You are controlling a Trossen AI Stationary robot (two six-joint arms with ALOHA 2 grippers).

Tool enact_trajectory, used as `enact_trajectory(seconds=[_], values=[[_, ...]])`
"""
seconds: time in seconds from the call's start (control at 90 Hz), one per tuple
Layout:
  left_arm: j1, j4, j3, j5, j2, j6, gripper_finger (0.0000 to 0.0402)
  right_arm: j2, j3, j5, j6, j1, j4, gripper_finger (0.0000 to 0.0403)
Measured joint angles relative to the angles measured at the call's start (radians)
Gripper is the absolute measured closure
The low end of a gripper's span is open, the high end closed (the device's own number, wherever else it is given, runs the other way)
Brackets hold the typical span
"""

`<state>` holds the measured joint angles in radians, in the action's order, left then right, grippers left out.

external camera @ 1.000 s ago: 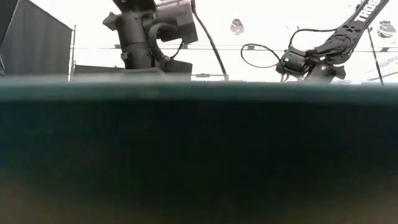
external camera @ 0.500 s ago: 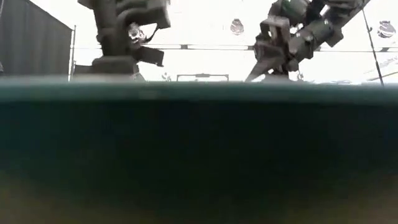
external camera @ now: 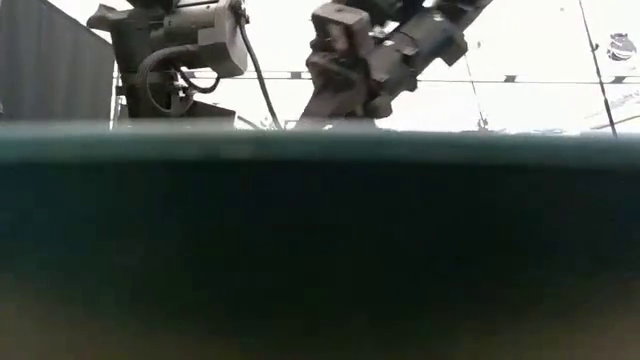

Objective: Set table place
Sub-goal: Fold the blue napkin

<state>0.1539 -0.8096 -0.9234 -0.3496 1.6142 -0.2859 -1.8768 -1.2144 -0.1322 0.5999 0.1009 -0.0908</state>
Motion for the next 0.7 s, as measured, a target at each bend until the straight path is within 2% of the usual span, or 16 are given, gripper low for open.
enact_trajectory(seconds=[0.233, 0.411, 0.7], values=[[-0.001, -0.026, 0.0, -0.013, 0.0, -0.007, 0.0285, -0.171, -0.161, 0.0, -0.011, 0.057, -0.016, 0.0248], [-0.001, -0.052, 0.015, -0.031, 0.0, -0.006, 0.0285, -0.216, -0.209, 0.001, -0.014, 0.073, -0.036, 0.0248], [-0.012, -0.032, 0.062, 0.017, 0.0, -0.071, 0.0285, -0.206, -0.209, 0.051, -0.025, 0.069, -0.339, 0.0248]])
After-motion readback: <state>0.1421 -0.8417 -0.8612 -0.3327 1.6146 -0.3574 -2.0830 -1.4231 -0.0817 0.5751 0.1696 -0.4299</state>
